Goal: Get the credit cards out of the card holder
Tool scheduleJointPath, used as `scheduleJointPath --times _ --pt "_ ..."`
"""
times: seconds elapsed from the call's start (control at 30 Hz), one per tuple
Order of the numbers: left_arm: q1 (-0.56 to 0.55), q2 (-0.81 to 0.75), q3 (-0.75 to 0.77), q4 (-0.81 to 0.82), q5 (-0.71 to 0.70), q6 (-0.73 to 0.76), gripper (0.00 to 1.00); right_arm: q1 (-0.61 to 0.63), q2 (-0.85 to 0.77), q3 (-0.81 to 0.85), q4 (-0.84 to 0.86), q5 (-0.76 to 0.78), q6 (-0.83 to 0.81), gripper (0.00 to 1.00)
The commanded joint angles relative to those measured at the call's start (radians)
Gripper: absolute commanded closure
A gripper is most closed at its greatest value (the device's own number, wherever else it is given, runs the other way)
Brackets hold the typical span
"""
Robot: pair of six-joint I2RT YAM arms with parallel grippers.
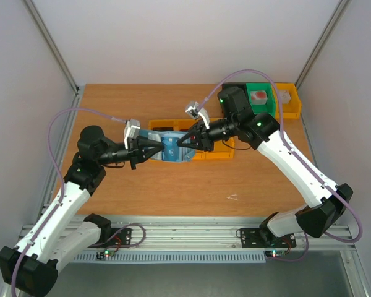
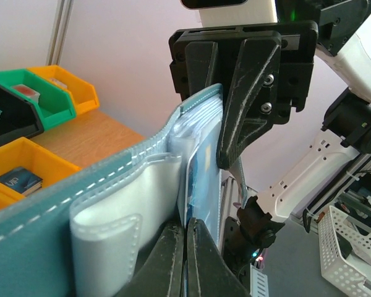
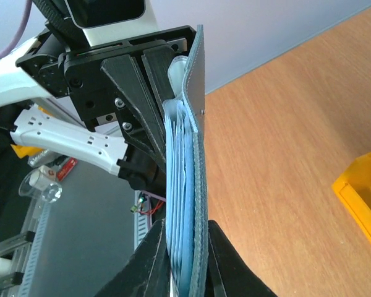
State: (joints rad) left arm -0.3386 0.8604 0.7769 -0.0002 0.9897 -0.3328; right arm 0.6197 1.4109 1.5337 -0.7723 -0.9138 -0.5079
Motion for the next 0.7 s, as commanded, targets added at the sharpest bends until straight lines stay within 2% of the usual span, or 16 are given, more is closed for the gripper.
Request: scheduleJointPath --times 0.0,0.23,0.33,0.43,0.67 --pt "0.024 -0.018 0.002 0.05 0.006 0.019 1.0 -0.035 -0.036 0.014 -0.117 -0.013 -0.038 0.99" --pt "0.024 -0.014 -0.001 0.027 0.024 0.045 1.0 -0.057 -0.012 0.09 -0.261 -0.021 -0.117 0.95" --pt "0.024 -0.012 -0.003 0.016 0.029 0.056 1.0 -0.057 -0.005 0.104 -0.274 -0.038 -0.12 0.96" --pt "0.024 -0.011 -0.004 0.021 0.03 0.057 1.0 -0.057 -0.008 0.101 -0.247 -0.054 -0.101 0.95" --pt "0.025 0.007 -0.021 0.181 0.018 -0.054 1.0 -0.054 -0.021 0.017 -0.052 -0.102 0.021 0.78"
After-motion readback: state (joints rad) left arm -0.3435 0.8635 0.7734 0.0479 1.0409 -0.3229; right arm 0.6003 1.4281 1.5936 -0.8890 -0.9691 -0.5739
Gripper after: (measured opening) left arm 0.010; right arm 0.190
